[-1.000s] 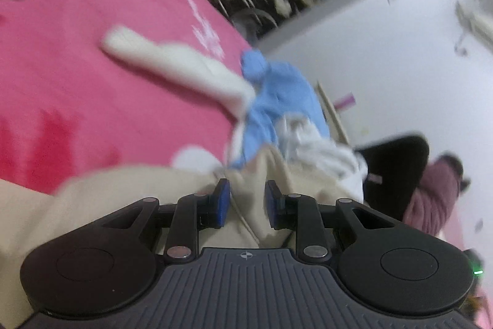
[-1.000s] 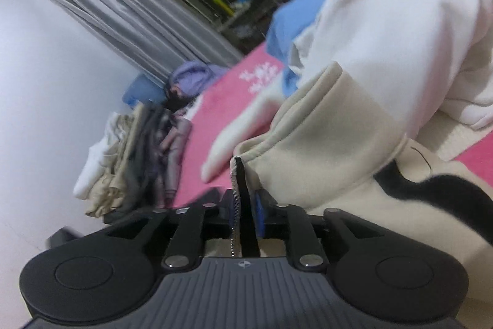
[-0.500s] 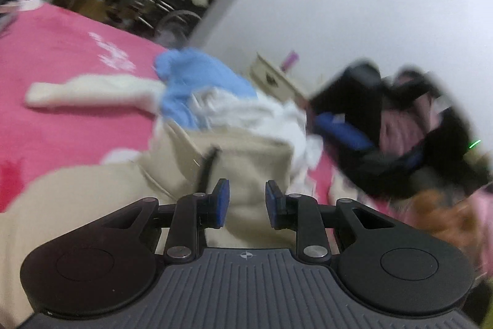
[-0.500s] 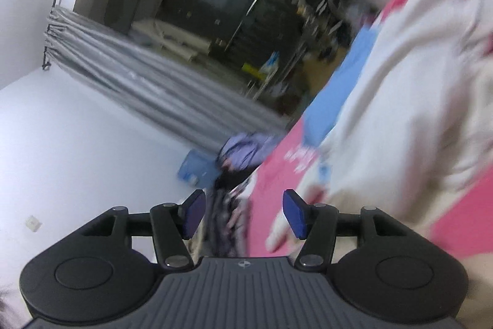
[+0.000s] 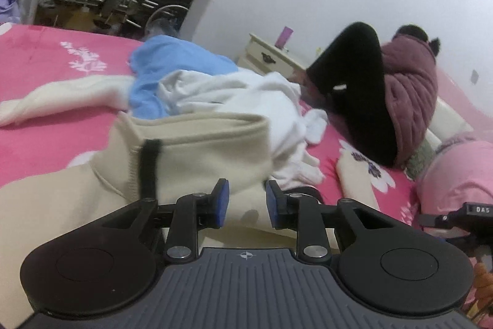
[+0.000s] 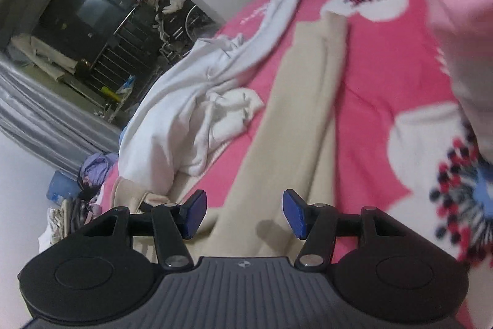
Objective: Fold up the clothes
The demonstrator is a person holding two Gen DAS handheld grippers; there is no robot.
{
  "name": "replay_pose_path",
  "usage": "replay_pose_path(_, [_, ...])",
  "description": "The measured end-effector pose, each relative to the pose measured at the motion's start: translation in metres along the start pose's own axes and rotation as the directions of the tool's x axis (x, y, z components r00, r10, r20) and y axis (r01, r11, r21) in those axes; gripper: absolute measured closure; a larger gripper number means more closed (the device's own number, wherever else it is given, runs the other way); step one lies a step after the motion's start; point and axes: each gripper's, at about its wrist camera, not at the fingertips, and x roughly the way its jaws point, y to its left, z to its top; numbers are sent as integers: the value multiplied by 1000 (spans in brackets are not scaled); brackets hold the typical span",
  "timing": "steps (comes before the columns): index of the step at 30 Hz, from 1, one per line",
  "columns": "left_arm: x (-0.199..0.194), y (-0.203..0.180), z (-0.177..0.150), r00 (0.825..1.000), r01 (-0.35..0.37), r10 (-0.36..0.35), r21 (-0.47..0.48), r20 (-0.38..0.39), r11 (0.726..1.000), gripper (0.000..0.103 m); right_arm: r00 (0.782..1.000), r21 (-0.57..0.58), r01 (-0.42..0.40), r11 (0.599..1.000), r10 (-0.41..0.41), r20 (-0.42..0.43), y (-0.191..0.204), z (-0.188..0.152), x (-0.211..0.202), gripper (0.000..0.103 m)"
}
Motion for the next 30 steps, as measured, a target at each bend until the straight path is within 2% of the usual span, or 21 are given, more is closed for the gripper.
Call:
replay_pose_path(3, [-3,-8,-6,999,-4,3,-33,-34,999,76,1000,21,-14,1000,15,-17,-10,-14,-8,44])
replay_pose_path(5, [-13,-13,-9,999,-7,4,-46,-54,999,76,1000,2,-5,1000,5,-6,-10,-20,-31,44])
replay_pose_path(11, [-69,-34,-5,999,3,-3,10,-33,1000,73,999,-54,22,998,-21,29,-11,-39,-100,44])
replay_pose_path(14, [-91,-43,-9,998,7,-4,41,-60,999,72,998,-81,37,996,-33,46,-11,-49,-135,44])
replay_pose_path(17, [-109,-50,-22,991,-2,11,68,-133,998,72,998,-60,53,997,-52,26,-19,-82,-175,44])
replay_pose_path(20, [-125,-54,-45,969,22,-5,66,-248,998,72,997,-72,68,995,-71,-40,-24,-125,-194,44])
replay_pose_path(25, [-147,-66,-96,917,107,-64,87,-394,991,72,989,-170,68,983,-88,-115,-7,-180,-194,47])
replay_pose_path(28, [-151,-80,-128,879,186,-102,139,-465,973,72,989,-240,39,970,-72,-130,13,-202,-186,53])
replay_pose_path(30, [-153,-91,-148,857,233,-92,222,-507,947,72,989,-313,26,949,-69,-129,31,-213,-178,54])
